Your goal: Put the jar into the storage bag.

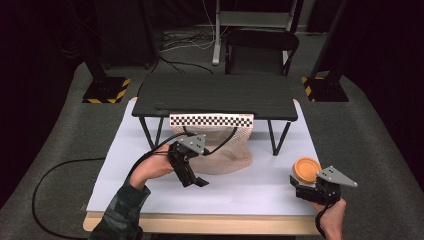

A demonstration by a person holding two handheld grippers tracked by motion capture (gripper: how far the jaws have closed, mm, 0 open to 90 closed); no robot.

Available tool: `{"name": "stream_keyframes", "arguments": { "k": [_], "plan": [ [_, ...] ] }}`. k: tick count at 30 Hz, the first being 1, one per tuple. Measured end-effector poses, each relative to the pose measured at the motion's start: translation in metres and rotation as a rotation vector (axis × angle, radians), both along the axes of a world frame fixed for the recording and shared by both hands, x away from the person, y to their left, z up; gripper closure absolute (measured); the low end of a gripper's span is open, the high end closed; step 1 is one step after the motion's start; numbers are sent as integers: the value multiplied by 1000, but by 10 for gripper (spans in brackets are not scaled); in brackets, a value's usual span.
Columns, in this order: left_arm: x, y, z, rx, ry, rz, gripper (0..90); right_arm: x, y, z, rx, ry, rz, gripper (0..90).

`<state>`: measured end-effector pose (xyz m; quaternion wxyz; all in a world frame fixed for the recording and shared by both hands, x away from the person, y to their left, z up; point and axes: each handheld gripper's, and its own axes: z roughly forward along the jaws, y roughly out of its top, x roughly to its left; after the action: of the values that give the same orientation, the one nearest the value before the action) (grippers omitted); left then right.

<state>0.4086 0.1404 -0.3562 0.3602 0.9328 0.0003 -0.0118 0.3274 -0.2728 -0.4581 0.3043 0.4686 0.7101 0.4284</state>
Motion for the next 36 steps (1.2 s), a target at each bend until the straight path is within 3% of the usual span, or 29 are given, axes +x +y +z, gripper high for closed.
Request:
{"name": "stream_keyframes", "arguments": {
  "k": [13, 36],
  "plan": [
    [-4, -1, 1, 10, -26, 7, 0, 4, 21, 10, -18, -11, 70, 96],
    [-6, -1, -1, 9, -47, 12, 0, 7, 40, 24, -35, -28, 124, 96]
  ]
}}
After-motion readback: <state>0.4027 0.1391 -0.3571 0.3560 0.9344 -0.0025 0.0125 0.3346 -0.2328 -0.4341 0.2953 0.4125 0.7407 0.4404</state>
